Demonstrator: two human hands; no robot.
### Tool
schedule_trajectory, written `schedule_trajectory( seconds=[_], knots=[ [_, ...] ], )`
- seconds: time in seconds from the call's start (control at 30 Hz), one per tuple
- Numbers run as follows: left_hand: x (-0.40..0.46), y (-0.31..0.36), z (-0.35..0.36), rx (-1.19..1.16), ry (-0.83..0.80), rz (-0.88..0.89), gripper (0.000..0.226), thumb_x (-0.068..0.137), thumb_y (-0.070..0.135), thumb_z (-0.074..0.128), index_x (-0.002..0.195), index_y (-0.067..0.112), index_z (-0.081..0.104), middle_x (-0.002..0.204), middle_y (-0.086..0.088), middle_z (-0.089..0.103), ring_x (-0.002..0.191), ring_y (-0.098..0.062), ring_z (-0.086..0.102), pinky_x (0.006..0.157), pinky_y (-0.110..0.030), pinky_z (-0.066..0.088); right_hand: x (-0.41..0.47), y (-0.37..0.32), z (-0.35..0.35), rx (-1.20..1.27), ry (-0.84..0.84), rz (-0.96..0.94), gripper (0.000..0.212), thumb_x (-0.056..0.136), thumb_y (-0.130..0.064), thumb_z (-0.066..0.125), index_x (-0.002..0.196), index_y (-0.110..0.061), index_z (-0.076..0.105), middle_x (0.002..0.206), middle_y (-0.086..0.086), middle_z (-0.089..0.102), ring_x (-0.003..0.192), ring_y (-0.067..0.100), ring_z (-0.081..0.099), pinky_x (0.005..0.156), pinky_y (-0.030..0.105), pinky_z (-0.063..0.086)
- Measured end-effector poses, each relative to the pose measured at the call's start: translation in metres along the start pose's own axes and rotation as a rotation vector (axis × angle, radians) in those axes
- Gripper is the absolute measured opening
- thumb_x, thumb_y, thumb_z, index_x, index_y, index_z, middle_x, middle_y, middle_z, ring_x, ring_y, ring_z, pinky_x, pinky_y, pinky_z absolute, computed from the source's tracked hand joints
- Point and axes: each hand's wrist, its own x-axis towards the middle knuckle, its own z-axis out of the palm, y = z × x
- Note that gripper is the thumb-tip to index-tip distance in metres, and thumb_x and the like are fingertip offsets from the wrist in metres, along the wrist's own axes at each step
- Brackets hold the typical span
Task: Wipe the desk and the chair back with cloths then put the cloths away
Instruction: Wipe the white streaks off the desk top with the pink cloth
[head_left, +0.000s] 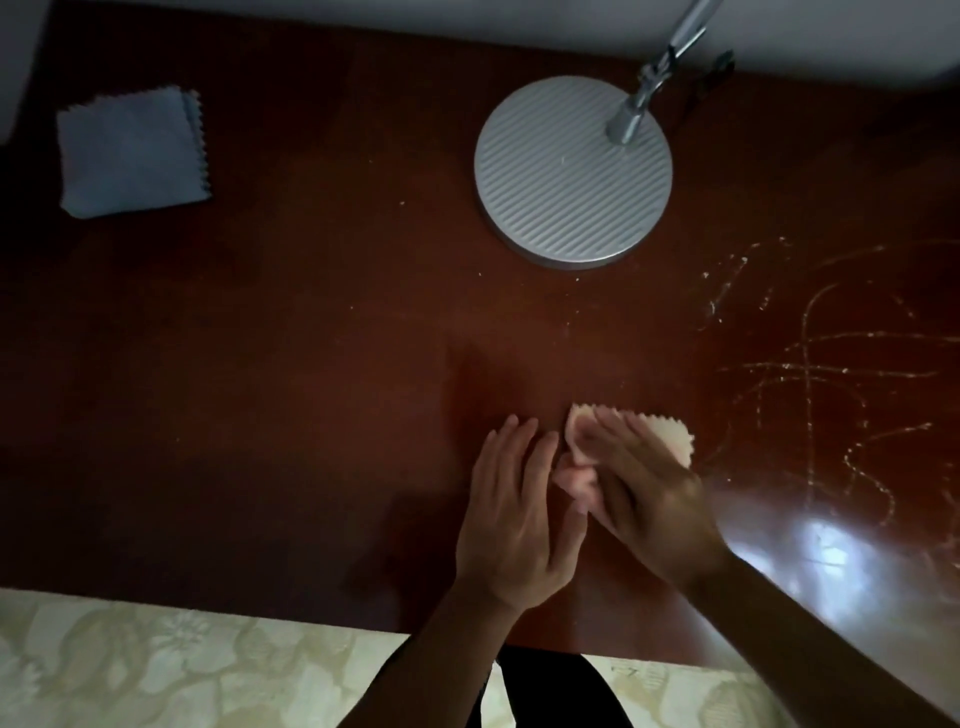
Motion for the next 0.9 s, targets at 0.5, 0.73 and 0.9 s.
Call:
schedule_trajectory(
  seconds=[0.5, 0.73, 0.9],
  knots=[
    [0.001, 0.0, -0.001, -0.12, 0.086, -0.016, 0.051, 0.097, 0.035, 0.045, 0.136, 0.002, 0.048, 0.14, -0.018, 0.051, 0.139, -0.031, 0.041, 0.113, -0.052, 0.035, 0.027, -0.012, 0.013, 0.085, 0.056, 0.059, 0.035, 0.099, -0.023, 0.048, 0.128, -0.01, 0.061, 0.138, -0.001, 0.05, 0.133, 0.017, 0.046, 0.114, 0.038, 0.035],
    [0.0, 0.001, -0.001, -0.161, 0.083, -0.051, 0.044, 0.097, 0.031, 0.04, 0.128, 0.001, 0.052, 0.133, -0.019, 0.053, 0.13, -0.033, 0.046, 0.112, -0.05, 0.036, 0.015, 0.004, -0.004, 0.081, 0.036, 0.223, 0.037, 0.097, -0.025, 0.047, 0.129, -0.014, 0.062, 0.135, 0.005, 0.058, 0.129, 0.02, 0.051, 0.112, 0.038, 0.036],
    [0.003, 0.002, -0.004, -0.238, 0.088, -0.075, 0.047, 0.091, 0.023, 0.043, 0.132, -0.001, 0.05, 0.139, -0.019, 0.049, 0.129, -0.034, 0.048, 0.107, -0.049, 0.04, 0.097, 0.007, 0.008, 0.045, 0.132, 0.23, 0.035, 0.09, -0.01, 0.044, 0.112, -0.006, 0.07, 0.121, 0.01, 0.067, 0.122, 0.025, 0.057, 0.109, 0.048, 0.04]
  ],
)
